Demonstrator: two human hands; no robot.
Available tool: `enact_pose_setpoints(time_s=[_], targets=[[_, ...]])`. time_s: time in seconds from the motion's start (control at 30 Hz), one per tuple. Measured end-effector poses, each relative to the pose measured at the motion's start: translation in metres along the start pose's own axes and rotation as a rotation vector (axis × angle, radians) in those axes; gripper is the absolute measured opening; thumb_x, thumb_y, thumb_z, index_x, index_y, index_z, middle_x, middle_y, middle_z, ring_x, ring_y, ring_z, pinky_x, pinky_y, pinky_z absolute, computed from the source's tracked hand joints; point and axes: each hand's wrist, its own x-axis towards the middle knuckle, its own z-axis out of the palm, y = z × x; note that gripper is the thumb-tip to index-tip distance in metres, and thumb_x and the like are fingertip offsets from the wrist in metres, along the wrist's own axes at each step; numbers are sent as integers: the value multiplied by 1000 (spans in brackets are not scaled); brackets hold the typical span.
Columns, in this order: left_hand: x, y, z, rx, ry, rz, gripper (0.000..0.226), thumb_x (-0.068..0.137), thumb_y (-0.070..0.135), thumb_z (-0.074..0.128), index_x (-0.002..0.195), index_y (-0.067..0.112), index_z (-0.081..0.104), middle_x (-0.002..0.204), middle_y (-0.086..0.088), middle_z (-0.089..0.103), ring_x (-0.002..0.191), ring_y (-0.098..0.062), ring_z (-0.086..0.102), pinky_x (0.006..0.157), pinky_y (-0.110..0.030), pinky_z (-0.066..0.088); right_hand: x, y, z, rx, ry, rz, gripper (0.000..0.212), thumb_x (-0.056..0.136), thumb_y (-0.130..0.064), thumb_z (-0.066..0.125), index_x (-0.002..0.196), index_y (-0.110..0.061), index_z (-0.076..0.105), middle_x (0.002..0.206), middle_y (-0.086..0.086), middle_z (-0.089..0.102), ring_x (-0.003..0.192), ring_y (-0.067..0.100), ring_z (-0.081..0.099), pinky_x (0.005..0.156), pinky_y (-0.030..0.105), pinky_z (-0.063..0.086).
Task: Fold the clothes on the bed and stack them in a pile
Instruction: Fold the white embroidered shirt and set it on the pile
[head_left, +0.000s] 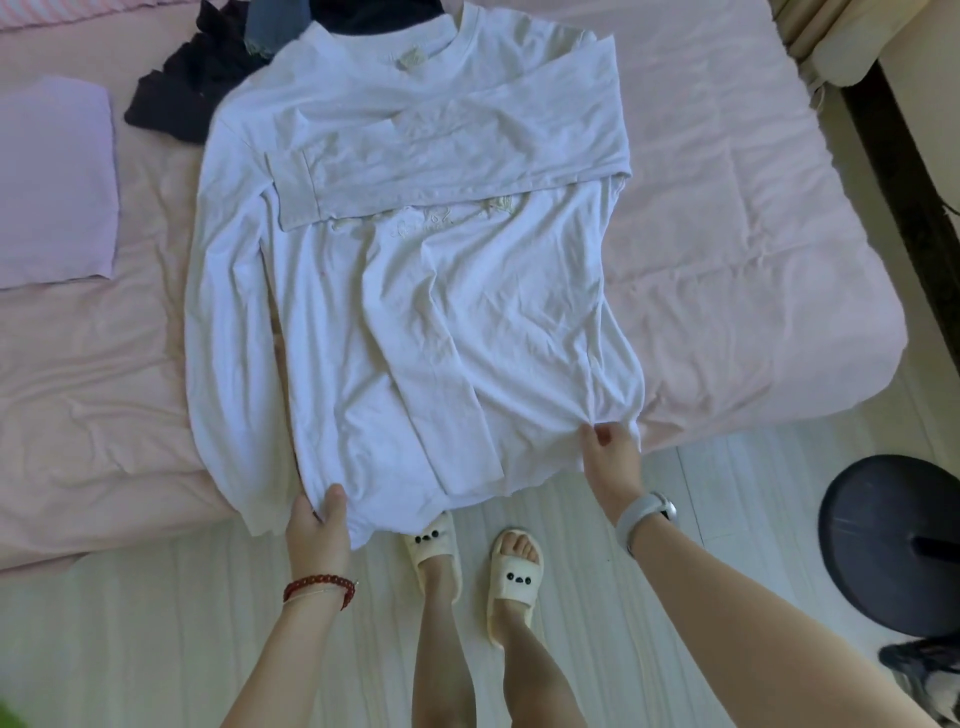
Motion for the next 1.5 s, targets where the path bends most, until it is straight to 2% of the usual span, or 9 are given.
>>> enact_pose_setpoints(time_s=[0.2,0.37,0.5,0.77,1.07,1.23,1.3,1.4,1.5], targets=[[-7,16,-12,27,152,68,17,96,17,44,84,6,40,70,1,43,68,-21,42,54,-27,32,-6,-11,-53,258,210,-34,17,94,-12,44,78,-6,41,67,2,36,72,18,37,64,28,30],[-2,32,-30,33,332,130,24,96,19,43,104,-3,48,98,-17,54,87,-27,51,75,-33,37,6,-25,-115,109,517,-99,20,95,-24,41,100,-5,46,86,12,53,81,27,48,68,28,29],[4,24,-41,293,382,57,30,95,20,44,109,-6,46,106,-31,55,96,-44,52,77,-42,38,15,-20,-137,-119,457,73,23,95,-27,36,106,-8,45,99,20,59,82,33,50,72,37,36],[6,-9,-44,600,143,-35,30,93,14,49,119,1,41,109,-28,57,98,-44,54,79,-45,40,13,6,-139,-568,200,83,30,98,-29,29,108,-3,41,99,28,60,89,43,57,77,44,44],[20,-16,-46,563,143,-81,25,90,0,46,114,-6,49,108,-31,57,99,-45,53,84,-45,40,20,21,-136,-567,195,89,33,98,-27,31,123,-8,38,114,22,57,96,40,56,76,41,40],[0,-16,-24,407,170,-151,33,98,9,33,128,-2,38,116,-28,52,96,-42,51,68,-28,46,16,32,-125,-696,81,63,42,95,-45,32,92,-7,51,94,16,60,83,36,56,68,36,40],[-6,-16,-18,310,155,-130,35,98,22,38,124,-1,41,114,-23,55,98,-38,53,78,-32,43,12,36,-117,-664,30,78,42,93,-47,35,82,-8,49,80,12,57,77,35,54,63,34,37],[-10,-18,-19,264,96,-116,40,85,34,64,109,5,50,98,-7,56,88,-25,53,79,-32,40,7,44,-110,-495,-23,94,31,91,-31,42,71,-8,43,68,10,50,69,33,49,59,34,35],[-11,-24,-27,335,53,-182,31,80,16,69,101,3,51,95,-12,56,85,-27,53,75,-31,39,2,50,-110,-320,38,145,11,89,-12,42,90,-3,49,73,10,51,61,27,46,53,31,34]])
